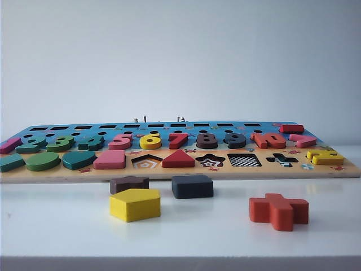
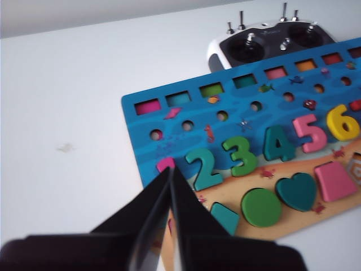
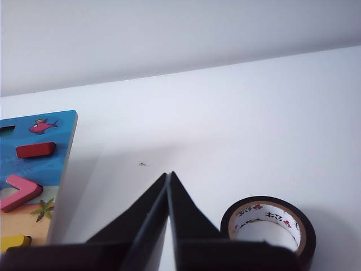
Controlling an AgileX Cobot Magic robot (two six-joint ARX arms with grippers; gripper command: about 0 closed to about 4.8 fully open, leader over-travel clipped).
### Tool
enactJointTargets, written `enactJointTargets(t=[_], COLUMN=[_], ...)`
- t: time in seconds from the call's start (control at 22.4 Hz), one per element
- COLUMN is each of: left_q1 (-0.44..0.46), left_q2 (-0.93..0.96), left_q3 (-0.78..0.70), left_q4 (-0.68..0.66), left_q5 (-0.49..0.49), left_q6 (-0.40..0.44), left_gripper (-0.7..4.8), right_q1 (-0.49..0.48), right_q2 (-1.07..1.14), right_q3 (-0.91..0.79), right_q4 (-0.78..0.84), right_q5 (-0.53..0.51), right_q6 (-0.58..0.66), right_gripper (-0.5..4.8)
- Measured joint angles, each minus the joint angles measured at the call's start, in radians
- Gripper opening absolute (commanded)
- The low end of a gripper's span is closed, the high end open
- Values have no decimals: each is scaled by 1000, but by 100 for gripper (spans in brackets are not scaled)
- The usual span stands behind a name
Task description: Insert the cube into the slot.
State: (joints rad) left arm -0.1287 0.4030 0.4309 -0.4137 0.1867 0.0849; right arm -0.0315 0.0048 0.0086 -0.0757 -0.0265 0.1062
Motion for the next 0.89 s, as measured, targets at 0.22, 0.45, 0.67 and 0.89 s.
enactJointTargets(t=[0.22, 0.45, 0.67, 0.89], left_q1=[-76, -135, -204, -256], left_q2=[63, 140, 221, 292], left_q3=[61, 144, 226, 304], left_q4=[-27, -95, -175, -216], left_q5=[24, 61, 98, 137], left_q6=[0, 0, 0, 0], left_gripper=[17, 17, 17, 17], right_q1=[0, 0, 0, 0], right_q2=[0, 0, 0, 0], right_q3=[0, 0, 0, 0], right_q4=[0, 0, 0, -4], right_q5=[-5, -15, -24, -26], right_q6=[2, 2, 2, 2], right_gripper=[-4, -4, -4, -4])
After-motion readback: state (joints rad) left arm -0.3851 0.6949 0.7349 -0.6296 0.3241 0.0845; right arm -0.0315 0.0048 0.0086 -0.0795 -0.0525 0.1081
